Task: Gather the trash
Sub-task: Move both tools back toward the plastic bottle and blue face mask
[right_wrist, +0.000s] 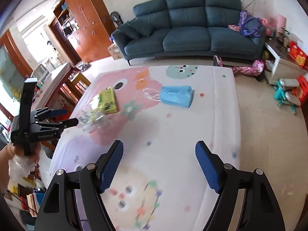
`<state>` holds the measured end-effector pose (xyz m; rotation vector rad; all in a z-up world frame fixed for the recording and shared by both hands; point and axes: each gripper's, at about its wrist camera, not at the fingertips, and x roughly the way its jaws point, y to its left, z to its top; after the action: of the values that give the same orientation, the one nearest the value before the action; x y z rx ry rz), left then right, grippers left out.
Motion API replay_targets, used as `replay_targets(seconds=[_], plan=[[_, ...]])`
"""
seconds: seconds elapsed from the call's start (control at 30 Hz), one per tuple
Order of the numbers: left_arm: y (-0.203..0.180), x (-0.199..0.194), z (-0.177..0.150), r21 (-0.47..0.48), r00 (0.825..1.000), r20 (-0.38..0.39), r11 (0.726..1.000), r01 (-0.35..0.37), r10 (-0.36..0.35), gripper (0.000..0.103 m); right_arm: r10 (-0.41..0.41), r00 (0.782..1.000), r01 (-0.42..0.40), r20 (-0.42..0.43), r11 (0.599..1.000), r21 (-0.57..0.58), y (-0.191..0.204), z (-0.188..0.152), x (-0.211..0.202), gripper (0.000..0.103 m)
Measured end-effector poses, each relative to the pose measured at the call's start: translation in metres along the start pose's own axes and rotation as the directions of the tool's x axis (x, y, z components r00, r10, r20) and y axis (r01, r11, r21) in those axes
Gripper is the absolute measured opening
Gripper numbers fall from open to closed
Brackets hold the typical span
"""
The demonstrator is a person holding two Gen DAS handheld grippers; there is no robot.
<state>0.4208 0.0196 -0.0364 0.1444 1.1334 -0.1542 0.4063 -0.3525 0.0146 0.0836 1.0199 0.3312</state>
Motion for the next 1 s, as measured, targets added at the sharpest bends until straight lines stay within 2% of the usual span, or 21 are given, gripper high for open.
replay_targets(seconds=[0.13, 0.23, 0.43, 0.6, 0.7, 0.8, 1.0], plan=[[0.008, 0.051, 0.017, 0.007, 0.998, -0.067, 1.000, -0.007, 0.007, 0.067, 0.034, 0.999, -0.034, -0.022, 0.999, -0.011, -0.023, 0.043, 0.050, 0.079], [0.009, 0.076, 0.017, 0.031, 0.994, -0.112, 0.999, -0.011, 0.014, 0.067, 0.056, 0.997, -0.057, -0.044, 0.998, -0.024, -0.028, 0.064, 0.086, 0.079], [0.005, 0.102, 0.015, 0.059, 0.987, -0.160, 0.998, -0.013, 0.022, 0.065, 0.089, 0.991, -0.096, -0.097, 0.993, -0.069, -0.034, 0.086, 0.131, 0.079], [-0.001, 0.108, 0.023, 0.021, 0.989, -0.147, 1.000, -0.008, 0.011, 0.065, 0.087, 0.989, -0.100, -0.117, 0.989, -0.110, -0.027, 0.080, 0.136, 0.079], [-0.004, 0.108, 0.027, -0.041, 0.987, -0.159, 0.999, 0.026, -0.033, 0.063, 0.081, 0.989, -0.097, -0.126, 0.987, -0.131, -0.030, 0.087, 0.142, 0.079], [-0.008, 0.107, 0.028, -0.117, 0.979, -0.172, 0.989, 0.094, -0.113, 0.058, 0.072, 0.987, -0.096, -0.141, 0.981, -0.169, -0.032, 0.097, 0.153, 0.080], [-0.014, 0.108, 0.020, -0.245, 0.957, -0.192, 0.955, 0.166, -0.216, 0.058, -0.009, 0.987, -0.048, -0.158, 0.934, -0.353, -0.022, 0.113, 0.192, 0.082]])
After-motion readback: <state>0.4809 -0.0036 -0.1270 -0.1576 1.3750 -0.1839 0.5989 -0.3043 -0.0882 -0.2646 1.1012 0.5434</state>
